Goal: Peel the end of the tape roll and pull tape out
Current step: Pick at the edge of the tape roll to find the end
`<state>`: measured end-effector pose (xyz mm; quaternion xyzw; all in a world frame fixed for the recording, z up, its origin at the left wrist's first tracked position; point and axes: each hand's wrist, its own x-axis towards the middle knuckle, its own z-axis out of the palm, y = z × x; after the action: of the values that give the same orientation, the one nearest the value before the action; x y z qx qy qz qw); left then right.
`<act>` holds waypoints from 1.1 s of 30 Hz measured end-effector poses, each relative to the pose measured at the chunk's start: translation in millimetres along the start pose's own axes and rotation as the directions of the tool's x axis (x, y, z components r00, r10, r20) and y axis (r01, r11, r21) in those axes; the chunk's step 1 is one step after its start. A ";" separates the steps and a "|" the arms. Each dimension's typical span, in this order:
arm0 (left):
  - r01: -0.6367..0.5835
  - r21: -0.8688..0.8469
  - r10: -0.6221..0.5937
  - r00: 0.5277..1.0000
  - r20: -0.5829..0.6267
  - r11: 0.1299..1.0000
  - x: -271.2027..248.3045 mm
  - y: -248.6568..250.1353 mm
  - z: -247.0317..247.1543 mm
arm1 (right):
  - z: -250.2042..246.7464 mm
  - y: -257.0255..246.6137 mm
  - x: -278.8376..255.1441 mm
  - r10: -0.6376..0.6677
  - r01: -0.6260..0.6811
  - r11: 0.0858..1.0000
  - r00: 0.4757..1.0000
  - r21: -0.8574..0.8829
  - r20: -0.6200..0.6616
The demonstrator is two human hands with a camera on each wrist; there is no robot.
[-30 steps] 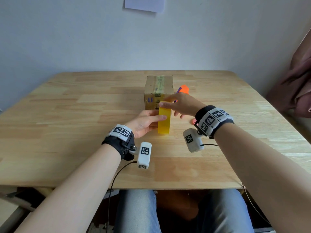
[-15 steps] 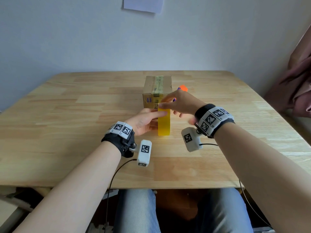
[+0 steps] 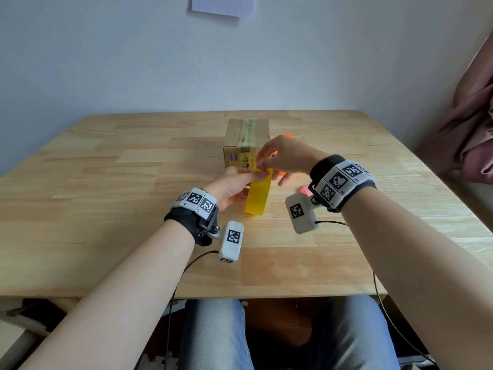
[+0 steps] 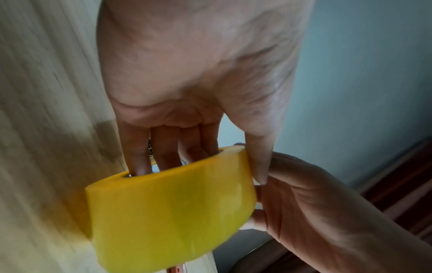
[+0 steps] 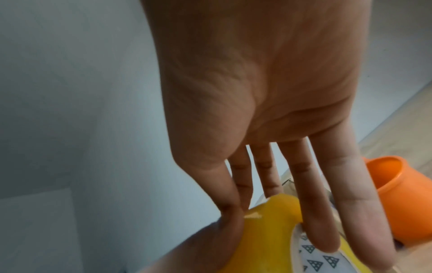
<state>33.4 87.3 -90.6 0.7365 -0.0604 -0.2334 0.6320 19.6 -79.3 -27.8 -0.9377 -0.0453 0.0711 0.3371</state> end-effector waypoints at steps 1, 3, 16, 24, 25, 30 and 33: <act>0.007 0.009 -0.007 1.000 0.003 1.000 0.3 0.1 0.5 | -0.6 -0.6 -0.1 0.003 -0.003 1.000 1.000 -0.008 0.003; 0.015 0.027 -0.015 1.000 0.019 1.000 1.2 1.0 1.2 | -2.0 -1.8 -1.1 0.006 -0.006 1.000 1.000 -0.027 0.004; 0.063 0.082 -0.066 0.997 0.037 0.995 -0.7 9.5 1.2 | -6.6 3.4 -1.9 0.039 -0.039 0.999 0.999 -0.021 -0.025; 0.081 0.087 -0.087 0.994 0.071 0.993 -0.3 11.8 0.7 | -10.2 3.0 -5.6 0.012 -0.012 1.000 1.000 0.005 0.001; 0.080 0.085 -0.086 0.993 0.076 0.993 0.2 12.2 0.5 | -10.5 2.8 -6.3 0.010 -0.010 1.000 1.000 0.007 0.008; 0.092 0.073 -0.097 0.992 0.083 0.993 2.3 12.8 -2.5 | -9.7 -1.4 -8.3 -0.005 0.006 1.000 0.999 -0.010 0.054; 0.106 0.061 -0.111 0.990 0.090 0.992 2.3 13.5 -4.6 | -9.1 -0.1 -6.2 0.013 -0.014 0.999 0.998 0.029 0.054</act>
<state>40.1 88.0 -77.8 0.7445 -0.0562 -0.2997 0.5939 14.9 -85.8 -20.1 -0.9308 -0.0468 0.0990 0.3488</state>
